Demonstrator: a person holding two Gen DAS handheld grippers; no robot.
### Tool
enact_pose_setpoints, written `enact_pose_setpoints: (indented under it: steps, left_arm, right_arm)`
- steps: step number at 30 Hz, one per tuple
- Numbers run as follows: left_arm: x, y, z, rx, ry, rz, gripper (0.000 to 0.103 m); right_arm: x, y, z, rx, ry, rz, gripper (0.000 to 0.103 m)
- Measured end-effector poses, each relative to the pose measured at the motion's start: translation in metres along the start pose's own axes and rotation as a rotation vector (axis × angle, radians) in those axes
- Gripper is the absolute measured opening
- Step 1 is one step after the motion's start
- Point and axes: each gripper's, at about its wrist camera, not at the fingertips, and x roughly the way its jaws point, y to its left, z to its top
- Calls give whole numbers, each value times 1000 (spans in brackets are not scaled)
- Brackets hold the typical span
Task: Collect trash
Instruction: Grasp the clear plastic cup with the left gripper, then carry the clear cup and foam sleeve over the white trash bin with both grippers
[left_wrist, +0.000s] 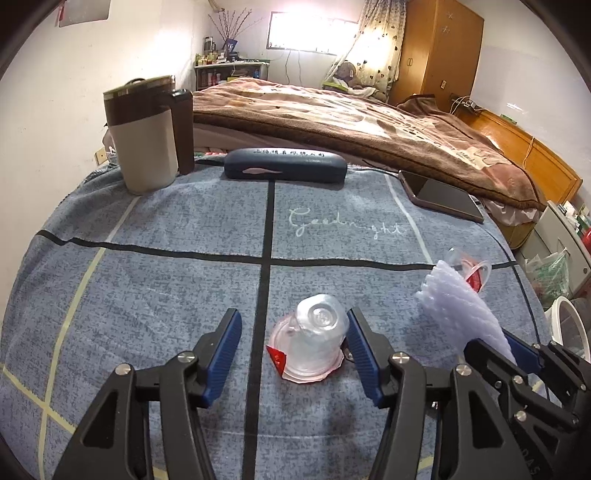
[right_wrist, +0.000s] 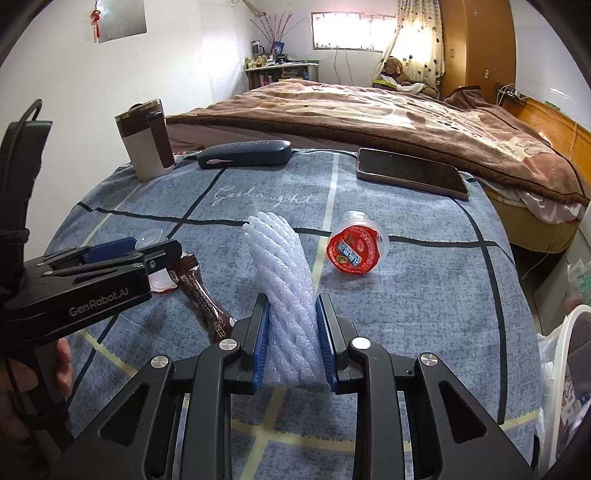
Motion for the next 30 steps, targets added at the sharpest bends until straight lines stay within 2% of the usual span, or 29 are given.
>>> enact_pose_setpoints:
  steps: [2, 7, 9, 21, 30]
  left_arm:
    - [2, 0, -1, 6, 4, 3, 53]
    - [4, -2, -1, 15, -4, -5, 37]
    - [5, -3, -1, 18, -1, -11, 35]
    - [-3, -5, -3, 29, -21, -2, 35]
    - [-31, -15, -3, 57, -58, 9, 34]
  right_arm:
    - [0, 0, 0, 1, -2, 2, 27]
    - [0, -1, 0, 3, -7, 3, 27]
    - [0, -1, 0, 4, -6, 8, 27]
    - [-2, -5, 0, 25, -17, -1, 27]
    - [-20, -13, -1, 49, -51, -4, 27]
